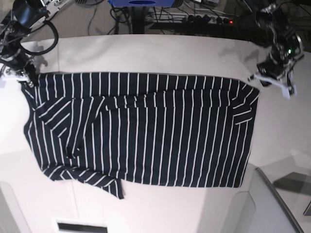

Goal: Layout the t-shirt on the table in an organized manner, then fold the t-shirt properly
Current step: 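Grasp the folded edge with both grippers at its two ends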

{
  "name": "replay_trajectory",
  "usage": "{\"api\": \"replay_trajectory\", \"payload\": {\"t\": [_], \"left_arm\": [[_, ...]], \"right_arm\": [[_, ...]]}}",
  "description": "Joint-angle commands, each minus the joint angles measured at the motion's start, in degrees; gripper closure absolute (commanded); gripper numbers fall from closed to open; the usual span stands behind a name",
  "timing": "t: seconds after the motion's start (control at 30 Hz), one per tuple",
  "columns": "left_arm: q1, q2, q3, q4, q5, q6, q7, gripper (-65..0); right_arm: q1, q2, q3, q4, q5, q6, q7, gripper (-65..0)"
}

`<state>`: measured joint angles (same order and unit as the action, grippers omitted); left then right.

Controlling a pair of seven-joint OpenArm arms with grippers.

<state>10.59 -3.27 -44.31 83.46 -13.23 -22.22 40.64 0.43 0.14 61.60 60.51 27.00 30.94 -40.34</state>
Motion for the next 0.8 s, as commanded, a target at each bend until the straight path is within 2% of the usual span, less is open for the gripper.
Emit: {"api": "replay_trajectory", "payload": {"t": [0.0,0.07,0.23,0.3,0.33,0.6,0.67,0.77], "left_arm": [[0.4,-1.2,-1.3,0.7,-2.3,-1.8,-1.7,0.0],[1.7,-1.4,-3.0,-0.8,-5.3,-3.4,-1.7,-0.2],[2.0,-2.6,-3.0,-5.7,-9.8,-3.8,-1.6,-45.1],[1.4,-2.6,-3.0,-7.3,-10.1,-3.8,-1.6,-55.8],[1.3,-2.6,-3.0,-7.9,-10.1,-3.8,-1.7,-58.3],[-2.4,-2.3,-1.6,-10.4,-10.0,-3.6,-1.7,-58.3],[-2.8,-2.2,-1.7,-10.4,-10.0,-3.5,-1.7,-55.1],[-4.0,-2.3,-1.7,-10.4,-10.0,-3.5,-1.7,-44.1]], "right_arm": [[0.1,0.3,-0.1,0.3,-2.0,-0.7,-1.4,-0.5],[0.1,0.3,-0.1,0.3,-2.0,-0.7,-1.4,-0.5],[0.1,0.3,-0.1,0.3,-2.0,-0.7,-1.4,-0.5],[0.1,0.3,-0.1,0.3,-2.0,-0.7,-1.4,-0.5],[0.1,0.3,-0.1,0.3,-2.0,-0.7,-1.4,-0.5],[0.1,0.3,-0.1,0.3,-2.1,-0.7,-1.4,-0.5],[0.0,0.3,-0.1,0.3,-2.1,-0.7,-1.4,-0.5],[0.0,0.3,-0.1,0.3,-2.1,-0.7,-1.4,-0.5]]}}
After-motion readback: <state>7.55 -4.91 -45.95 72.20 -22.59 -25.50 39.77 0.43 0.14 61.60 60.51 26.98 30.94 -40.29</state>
